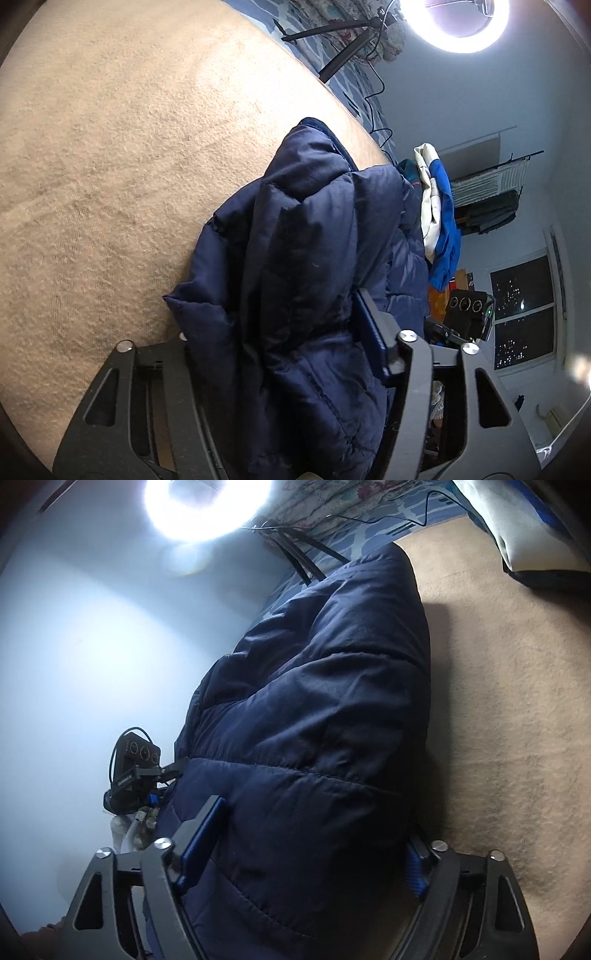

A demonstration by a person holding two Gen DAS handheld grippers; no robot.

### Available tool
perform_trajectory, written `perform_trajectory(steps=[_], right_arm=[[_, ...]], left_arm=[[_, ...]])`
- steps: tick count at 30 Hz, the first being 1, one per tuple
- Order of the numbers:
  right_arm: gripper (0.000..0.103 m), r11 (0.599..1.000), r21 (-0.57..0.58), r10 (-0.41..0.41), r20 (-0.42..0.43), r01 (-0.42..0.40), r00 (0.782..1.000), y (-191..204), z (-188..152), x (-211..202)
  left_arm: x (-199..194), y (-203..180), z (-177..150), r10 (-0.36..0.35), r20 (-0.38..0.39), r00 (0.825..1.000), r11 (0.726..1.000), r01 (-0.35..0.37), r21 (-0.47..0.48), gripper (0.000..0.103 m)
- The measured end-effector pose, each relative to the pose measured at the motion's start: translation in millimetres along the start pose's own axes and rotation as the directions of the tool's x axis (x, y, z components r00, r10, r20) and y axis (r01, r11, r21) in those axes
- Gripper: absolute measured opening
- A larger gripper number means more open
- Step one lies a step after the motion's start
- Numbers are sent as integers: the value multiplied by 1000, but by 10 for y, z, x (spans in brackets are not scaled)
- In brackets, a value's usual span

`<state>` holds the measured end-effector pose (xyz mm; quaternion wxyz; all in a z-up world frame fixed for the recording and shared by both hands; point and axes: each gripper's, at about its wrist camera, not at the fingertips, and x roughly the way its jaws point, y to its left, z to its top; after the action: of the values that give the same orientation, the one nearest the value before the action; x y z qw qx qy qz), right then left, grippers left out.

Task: Fold large clothes
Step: 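Close both grippers on the folded jacket bundle's sides, then lift the folded jacket with both grippers and carry it along the bed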

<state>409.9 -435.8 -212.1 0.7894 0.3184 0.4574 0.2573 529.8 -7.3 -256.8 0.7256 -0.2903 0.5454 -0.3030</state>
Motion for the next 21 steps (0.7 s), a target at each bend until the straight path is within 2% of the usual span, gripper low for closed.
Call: perform_trajectory(steps=[7,9,12,15,21], right_arm=[[58,998,55,23,1,-23,1000,-25,36,-131],[45,999,48,19,0,-19,1000,16,48,-163],[34,1000,21,-2,3,2,1000,138,81,-201],[28,1000,-11,-26,4,26,1000,237,116,-210],[21,999,-41,-20,22,21,1000,353,129,-342]], left_arm=[[-29,-118,-40,27,20,999,999,-27,28,44],[-50,-187,-59,46,30,998,998,-48,50,37],[-82,-305,-78,75,45,996,994,-78,79,30],[-124,-376,-92,74,58,996,993,-79,84,25],[-213,-554,-140,48,73,996,993,-55,102,19]])
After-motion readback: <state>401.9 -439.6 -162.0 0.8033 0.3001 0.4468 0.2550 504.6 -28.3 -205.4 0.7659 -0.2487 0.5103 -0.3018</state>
